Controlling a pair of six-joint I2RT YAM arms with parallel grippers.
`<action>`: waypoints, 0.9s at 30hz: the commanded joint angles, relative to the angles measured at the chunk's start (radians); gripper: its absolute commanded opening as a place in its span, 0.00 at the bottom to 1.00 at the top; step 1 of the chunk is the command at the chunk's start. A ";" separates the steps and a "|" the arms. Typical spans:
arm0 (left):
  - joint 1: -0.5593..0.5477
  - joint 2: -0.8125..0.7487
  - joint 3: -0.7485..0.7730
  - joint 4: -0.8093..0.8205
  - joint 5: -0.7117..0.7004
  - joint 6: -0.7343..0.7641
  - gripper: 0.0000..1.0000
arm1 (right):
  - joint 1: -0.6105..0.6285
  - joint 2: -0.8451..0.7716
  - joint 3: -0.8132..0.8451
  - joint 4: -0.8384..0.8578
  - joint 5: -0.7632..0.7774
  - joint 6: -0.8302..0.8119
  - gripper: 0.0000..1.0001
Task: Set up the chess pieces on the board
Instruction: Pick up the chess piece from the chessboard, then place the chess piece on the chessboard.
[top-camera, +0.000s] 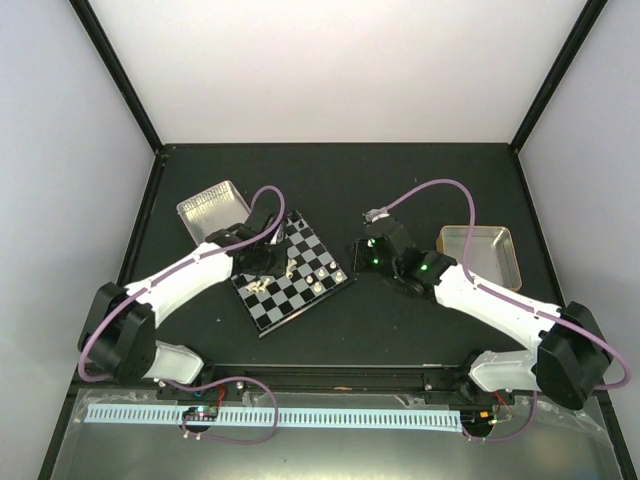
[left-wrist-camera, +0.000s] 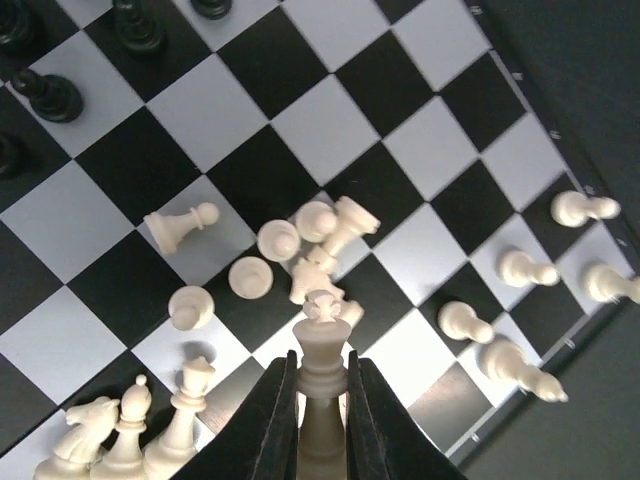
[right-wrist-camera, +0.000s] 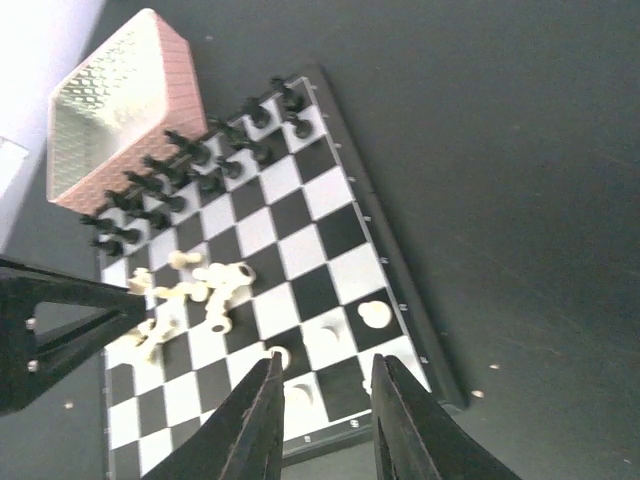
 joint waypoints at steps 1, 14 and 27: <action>0.006 -0.075 0.011 0.007 0.066 0.109 0.06 | -0.018 -0.041 -0.001 0.083 -0.139 -0.030 0.28; -0.002 -0.409 0.012 0.286 0.323 0.314 0.09 | -0.031 -0.046 0.213 0.011 -0.526 -0.088 0.53; -0.006 -0.542 0.035 0.453 0.357 0.714 0.02 | -0.031 0.025 0.480 -0.050 -0.670 -0.104 0.57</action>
